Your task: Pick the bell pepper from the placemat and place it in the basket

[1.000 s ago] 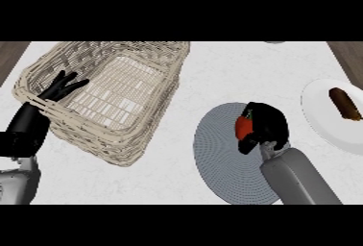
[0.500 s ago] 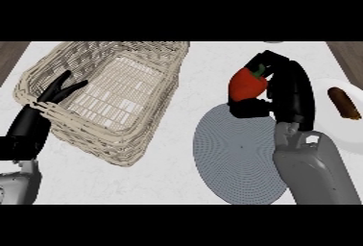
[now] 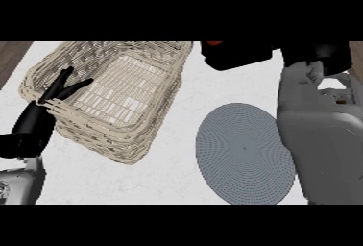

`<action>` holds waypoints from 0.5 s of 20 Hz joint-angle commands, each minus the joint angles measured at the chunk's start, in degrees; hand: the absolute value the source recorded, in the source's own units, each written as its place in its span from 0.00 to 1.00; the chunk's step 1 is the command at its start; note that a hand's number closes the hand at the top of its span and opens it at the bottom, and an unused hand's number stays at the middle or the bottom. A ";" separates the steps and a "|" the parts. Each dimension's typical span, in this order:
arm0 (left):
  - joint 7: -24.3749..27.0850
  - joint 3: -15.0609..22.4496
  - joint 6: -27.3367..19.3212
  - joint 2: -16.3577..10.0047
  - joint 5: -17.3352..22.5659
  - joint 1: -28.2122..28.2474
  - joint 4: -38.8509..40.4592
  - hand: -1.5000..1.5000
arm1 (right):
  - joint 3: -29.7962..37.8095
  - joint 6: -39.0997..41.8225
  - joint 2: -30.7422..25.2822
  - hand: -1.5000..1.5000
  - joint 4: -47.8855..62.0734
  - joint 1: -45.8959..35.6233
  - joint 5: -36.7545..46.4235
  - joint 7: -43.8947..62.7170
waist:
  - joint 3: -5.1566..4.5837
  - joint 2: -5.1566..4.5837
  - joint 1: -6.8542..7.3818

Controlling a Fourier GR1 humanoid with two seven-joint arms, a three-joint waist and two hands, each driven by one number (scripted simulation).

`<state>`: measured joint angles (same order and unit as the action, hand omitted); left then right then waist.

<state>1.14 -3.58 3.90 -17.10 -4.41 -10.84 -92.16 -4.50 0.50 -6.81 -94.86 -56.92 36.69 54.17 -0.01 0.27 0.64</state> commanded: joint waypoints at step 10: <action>-0.19 1.67 0.02 1.04 -2.50 -0.67 4.17 0.50 | 6.35 -1.27 6.70 1.00 28.15 -29.45 -4.12 5.85 | -0.09 -0.52 0.70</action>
<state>2.05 -3.49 4.29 -16.55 -4.44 -11.85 -91.17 0.68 1.08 -1.81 -73.79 -79.31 33.40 56.84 -0.03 0.03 1.34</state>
